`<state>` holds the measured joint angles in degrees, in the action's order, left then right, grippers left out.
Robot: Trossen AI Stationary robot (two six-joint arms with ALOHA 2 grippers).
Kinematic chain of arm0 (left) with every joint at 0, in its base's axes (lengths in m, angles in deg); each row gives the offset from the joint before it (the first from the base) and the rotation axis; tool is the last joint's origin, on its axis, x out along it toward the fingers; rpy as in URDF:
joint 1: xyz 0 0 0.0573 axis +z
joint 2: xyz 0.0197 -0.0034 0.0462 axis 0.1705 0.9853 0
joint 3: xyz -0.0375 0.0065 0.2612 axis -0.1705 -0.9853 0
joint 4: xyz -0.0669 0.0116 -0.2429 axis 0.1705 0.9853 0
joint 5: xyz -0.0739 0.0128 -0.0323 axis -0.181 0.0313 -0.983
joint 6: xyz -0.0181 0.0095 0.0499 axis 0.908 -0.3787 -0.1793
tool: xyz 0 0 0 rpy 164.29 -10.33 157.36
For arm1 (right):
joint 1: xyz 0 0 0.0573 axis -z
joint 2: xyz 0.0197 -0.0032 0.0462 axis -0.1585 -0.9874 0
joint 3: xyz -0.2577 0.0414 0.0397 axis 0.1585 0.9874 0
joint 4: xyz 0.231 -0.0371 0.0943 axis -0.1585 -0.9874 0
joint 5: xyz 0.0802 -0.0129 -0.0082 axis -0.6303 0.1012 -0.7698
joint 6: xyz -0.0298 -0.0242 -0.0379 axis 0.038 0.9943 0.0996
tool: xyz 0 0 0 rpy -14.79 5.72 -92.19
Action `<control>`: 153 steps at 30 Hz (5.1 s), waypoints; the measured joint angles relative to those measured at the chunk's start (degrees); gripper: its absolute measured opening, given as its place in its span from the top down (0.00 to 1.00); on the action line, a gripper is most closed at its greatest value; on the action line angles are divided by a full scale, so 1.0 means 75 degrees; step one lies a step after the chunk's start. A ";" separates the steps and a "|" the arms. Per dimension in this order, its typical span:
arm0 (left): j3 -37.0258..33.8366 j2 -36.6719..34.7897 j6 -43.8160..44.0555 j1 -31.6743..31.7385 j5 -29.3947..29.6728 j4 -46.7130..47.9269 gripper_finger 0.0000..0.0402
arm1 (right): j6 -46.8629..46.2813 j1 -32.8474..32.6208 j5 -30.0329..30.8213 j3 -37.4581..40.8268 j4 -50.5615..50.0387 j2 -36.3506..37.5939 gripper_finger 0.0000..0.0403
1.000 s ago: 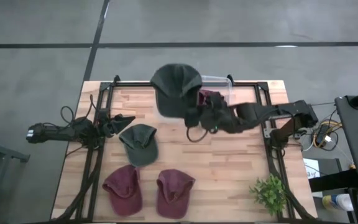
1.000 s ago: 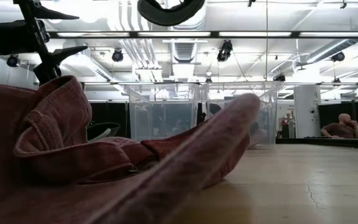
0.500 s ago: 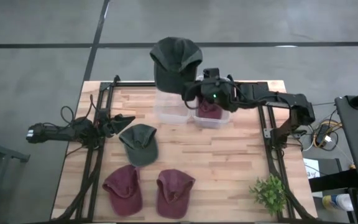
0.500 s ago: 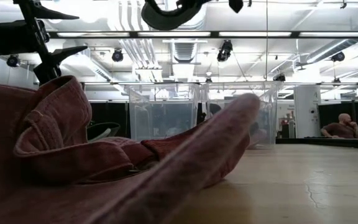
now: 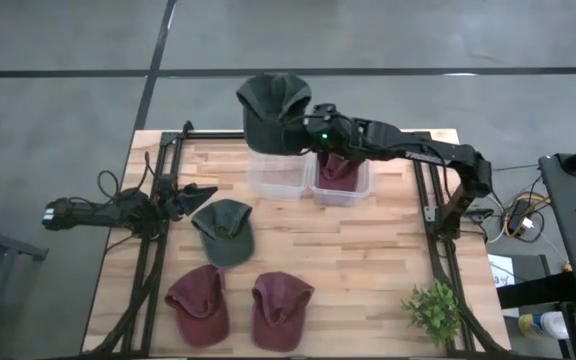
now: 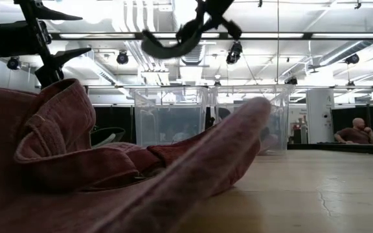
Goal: Pick & Place hat
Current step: Put the right black cap into the left transparent bin
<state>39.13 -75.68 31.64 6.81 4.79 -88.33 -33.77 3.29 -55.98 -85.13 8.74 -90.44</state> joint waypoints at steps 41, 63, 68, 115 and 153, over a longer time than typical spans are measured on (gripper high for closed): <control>0.0003 -0.0001 0.0017 -0.0006 0.0012 -0.0060 0.31 | -0.1493 0.0394 -0.1852 0.0043 -0.0909 -0.1761 0.97; 0.0003 -0.0001 0.0023 0.0000 0.0012 -0.0060 0.31 | -0.1170 0.0416 -0.2544 0.0040 -0.0516 -0.1422 0.54; 0.0003 -0.0001 -0.0011 0.0000 0.0012 -0.0060 0.31 | -0.1011 0.0416 -0.2412 0.0040 -0.0522 -0.1100 0.51; 0.0003 -0.0001 0.3024 -0.0003 0.0576 -0.0695 0.31 | 0.3432 0.0139 -0.3512 0.0037 0.0828 -0.0925 0.98; 0.4153 0.2325 0.2404 0.0058 0.3886 0.2435 0.31 | 0.3397 -0.1902 -0.1936 0.0116 -0.0343 -0.0150 0.98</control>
<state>70.28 -58.24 49.67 7.25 33.94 -70.07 -8.29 -10.98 -70.50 -84.26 6.17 -91.56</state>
